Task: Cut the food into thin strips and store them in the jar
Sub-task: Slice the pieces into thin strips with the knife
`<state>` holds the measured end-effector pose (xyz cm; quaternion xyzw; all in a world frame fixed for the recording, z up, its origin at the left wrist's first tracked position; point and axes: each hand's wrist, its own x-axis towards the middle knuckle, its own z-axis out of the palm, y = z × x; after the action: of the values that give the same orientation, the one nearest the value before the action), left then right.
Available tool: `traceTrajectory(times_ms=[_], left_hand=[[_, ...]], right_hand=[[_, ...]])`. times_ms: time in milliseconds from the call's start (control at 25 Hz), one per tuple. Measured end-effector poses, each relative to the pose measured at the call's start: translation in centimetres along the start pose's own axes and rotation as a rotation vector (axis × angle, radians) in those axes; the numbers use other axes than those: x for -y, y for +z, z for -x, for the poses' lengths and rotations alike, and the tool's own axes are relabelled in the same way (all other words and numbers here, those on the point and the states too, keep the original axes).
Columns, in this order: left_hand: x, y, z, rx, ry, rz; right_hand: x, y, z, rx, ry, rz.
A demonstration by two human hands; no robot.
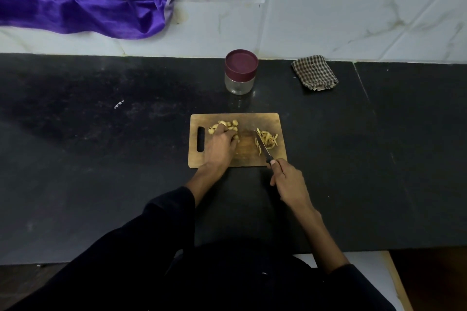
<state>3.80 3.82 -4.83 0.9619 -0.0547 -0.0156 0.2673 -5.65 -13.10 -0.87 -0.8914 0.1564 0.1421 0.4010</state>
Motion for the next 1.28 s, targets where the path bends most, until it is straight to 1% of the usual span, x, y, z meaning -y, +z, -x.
traceTrajectory(times_ms=[160,400,520,600,640,760,800,880,1120,1280], left_hand=[[-0.1,0.2,0.0,0.001,0.010,-0.016],[0.1,0.1,1.2,0.059,0.111,-0.016],[0.1,0.0,1.8,0.100,0.190,-0.039],[0.3,0.0,2.1,0.104,0.234,-0.007],[0.4,0.1,2.2,0.081,0.238,0.031],[0.6,0.4,2.6,-0.035,0.125,0.175],[0.5,0.4,2.7,-0.049,0.090,0.187],[0.1,0.5,2.7,-0.017,0.052,0.181],[-0.3,1.0,3.0,-0.035,0.041,0.168],[-0.3,1.0,3.0,-0.048,0.044,0.166]], right_hand=[[0.1,0.2,0.2,0.021,0.003,0.002],[0.1,0.1,0.1,0.023,0.027,0.010],[0.1,0.4,0.1,0.025,0.014,0.023],[0.3,0.6,0.2,0.032,0.012,0.022],[0.3,0.6,0.2,0.035,0.013,0.023],[0.3,0.6,0.3,0.040,0.016,0.021],[0.3,0.6,0.3,0.048,0.017,0.017],[0.6,0.8,0.4,0.071,0.023,0.016],[1.4,2.5,0.9,0.148,-0.003,0.141],[1.6,2.9,0.7,0.167,-0.010,0.268]])
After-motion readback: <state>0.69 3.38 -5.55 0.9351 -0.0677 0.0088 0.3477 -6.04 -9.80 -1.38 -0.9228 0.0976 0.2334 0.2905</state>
